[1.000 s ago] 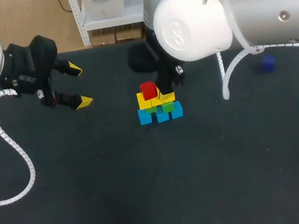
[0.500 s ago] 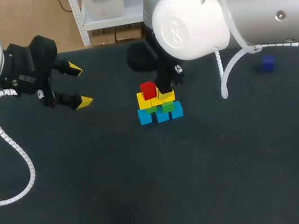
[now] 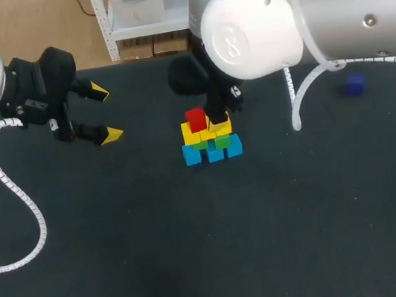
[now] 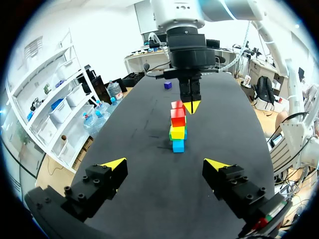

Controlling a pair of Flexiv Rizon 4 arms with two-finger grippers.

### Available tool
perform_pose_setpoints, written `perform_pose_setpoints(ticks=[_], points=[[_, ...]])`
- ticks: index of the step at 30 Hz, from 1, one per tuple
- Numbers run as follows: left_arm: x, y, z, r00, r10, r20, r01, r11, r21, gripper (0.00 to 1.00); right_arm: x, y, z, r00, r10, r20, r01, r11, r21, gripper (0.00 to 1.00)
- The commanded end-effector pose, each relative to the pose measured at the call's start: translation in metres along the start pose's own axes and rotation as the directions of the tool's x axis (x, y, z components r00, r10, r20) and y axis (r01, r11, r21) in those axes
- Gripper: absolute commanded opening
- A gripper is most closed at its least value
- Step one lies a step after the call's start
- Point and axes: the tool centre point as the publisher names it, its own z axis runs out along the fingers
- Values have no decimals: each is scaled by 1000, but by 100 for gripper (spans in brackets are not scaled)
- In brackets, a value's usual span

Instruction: Place the blue cubes, place green cubes on the blue cubes, place the yellow cubes on the green cubes, then place the red cubes on the yellow cubes, and place purple cube on the red cubes.

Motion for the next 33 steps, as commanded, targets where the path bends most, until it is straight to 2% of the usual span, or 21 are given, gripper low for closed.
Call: perform_pose_setpoints(ticks=[1, 7, 12, 18, 23, 28, 30, 31, 32, 33], points=[[2, -1, 0, 1000, 4, 8, -4, 1000, -2, 100, 0, -2, 1, 1000, -1, 2, 1, 1000, -4, 0], [2, -1, 0, 1000, 4, 8, -4, 1000, -2, 100, 0, 2, -6, 1000, 3, 7, -3, 1000, 26, 2], [2, -1, 0, 1000, 4, 8, -4, 1000, -2, 100, 11, 11, -25, 999, 18, 50, -24, 993, 117, 0], [2, -1, 0, 1000, 4, 8, -4, 1000, -2, 100, 40, 24, -43, 991, 100, 93, -117, 974, 195, 0], [2, -1, 0, 1000, 4, 8, -4, 1000, -2, 100, 70, 32, -50, 977, 205, 62, -214, 951, 223, 0], [2, -1, 0, 1000, 4, 8, -4, 1000, -2, 100, 98, 39, -50, 946, 319, 50, -322, 918, 234, 0], [2, -1, 0, 1000, 4, 8, -4, 1000, -2, 100, 108, 40, -49, 933, 358, 41, -358, 905, 229, 35], [2, -1, 0, 1000, 4, 8, -4, 1000, -2, 100, 109, 38, -48, 926, 374, 44, -374, 900, 226, 42], [2, -1, 0, 1000, 4, 8, -4, 1000, -2, 100, 110, 37, -48, 921, 387, 37, -385, 895, 224, 87], [2, -1, 0, 1000, 4, 8, -4, 1000, -2, 100, 113, 36, -48, 917, 398, 22, -392, 892, 223, 100]])
